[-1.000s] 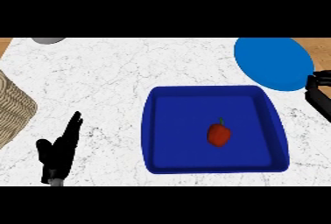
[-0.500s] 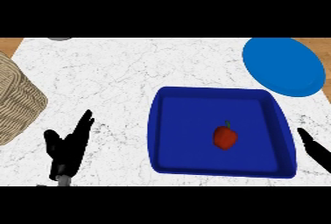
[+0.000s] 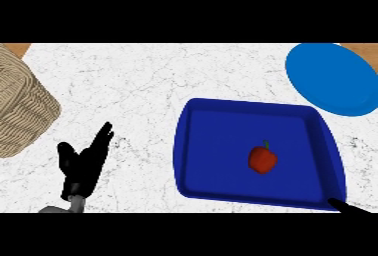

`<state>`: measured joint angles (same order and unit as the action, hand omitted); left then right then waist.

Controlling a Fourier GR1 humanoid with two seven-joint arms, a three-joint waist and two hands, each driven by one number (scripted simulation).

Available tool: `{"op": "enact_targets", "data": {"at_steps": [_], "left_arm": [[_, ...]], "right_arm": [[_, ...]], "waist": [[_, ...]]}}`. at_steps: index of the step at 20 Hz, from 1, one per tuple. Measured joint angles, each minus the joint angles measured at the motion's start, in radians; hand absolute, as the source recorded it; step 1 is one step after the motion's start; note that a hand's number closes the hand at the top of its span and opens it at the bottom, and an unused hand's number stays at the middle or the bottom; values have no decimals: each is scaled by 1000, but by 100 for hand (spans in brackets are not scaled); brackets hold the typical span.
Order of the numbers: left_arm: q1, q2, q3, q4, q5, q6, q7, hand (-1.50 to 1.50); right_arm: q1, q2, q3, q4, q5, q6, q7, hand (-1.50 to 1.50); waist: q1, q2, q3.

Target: Pick the bell pepper from the tray and place it in the plate

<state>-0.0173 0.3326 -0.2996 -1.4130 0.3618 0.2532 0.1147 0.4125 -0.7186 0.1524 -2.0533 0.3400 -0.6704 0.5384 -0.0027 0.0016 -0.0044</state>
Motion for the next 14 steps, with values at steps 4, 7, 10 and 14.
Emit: {"op": "enact_targets", "data": {"at_steps": [4,7,10,14], "left_arm": [[-12,-8,-3,8,-2,-13,6,0],[-23,-20,-11,9,-13,-10,15,0],[-15,-24,-12,0,-17,-15,19,0],[-16,-41,-10,2,-29,-6,28,0]], "right_arm": [[-62,-51,48,-76,92,123,259,-150],[-157,-44,106,-101,166,217,424,-150],[-260,21,186,-65,253,281,511,-150],[-368,115,254,1,353,350,578,-150]], "waist": [[16,2,0],[25,3,2],[28,2,2],[23,0,4]]}}
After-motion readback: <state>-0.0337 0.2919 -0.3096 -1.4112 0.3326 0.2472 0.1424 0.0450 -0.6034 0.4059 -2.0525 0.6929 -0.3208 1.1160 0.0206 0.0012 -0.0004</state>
